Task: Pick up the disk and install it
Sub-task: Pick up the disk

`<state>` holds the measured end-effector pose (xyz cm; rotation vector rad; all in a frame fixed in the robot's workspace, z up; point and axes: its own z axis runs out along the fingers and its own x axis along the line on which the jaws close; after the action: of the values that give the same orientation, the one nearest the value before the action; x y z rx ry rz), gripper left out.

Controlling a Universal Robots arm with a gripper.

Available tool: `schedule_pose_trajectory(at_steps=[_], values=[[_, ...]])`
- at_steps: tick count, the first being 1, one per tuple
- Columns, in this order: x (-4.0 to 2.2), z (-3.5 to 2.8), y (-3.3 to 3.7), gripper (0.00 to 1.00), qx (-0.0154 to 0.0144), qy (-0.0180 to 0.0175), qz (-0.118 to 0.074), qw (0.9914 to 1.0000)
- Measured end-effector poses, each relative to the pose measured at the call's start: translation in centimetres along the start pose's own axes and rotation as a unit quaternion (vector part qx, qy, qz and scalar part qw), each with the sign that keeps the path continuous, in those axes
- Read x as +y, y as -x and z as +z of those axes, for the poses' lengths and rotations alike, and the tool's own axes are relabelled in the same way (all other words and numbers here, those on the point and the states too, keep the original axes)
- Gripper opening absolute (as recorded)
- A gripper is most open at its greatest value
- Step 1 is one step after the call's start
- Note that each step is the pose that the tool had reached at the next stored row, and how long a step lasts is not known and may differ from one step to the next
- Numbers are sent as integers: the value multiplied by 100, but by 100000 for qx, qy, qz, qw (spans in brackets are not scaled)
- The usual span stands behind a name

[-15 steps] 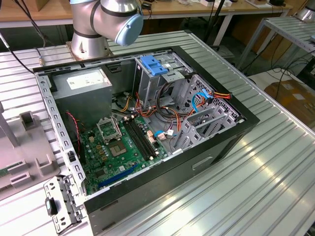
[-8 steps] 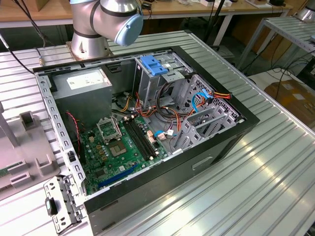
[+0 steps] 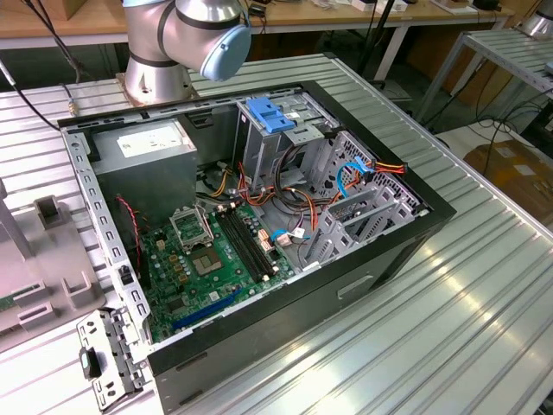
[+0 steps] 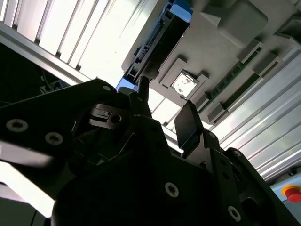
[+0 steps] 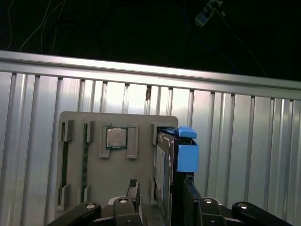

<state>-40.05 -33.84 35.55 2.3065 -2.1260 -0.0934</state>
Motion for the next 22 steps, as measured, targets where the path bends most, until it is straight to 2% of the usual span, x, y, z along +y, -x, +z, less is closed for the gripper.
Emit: schedule_pose_trajectory(at_steps=[22], values=[[38, 96, 143, 50, -227, -13, -7, 100000]])
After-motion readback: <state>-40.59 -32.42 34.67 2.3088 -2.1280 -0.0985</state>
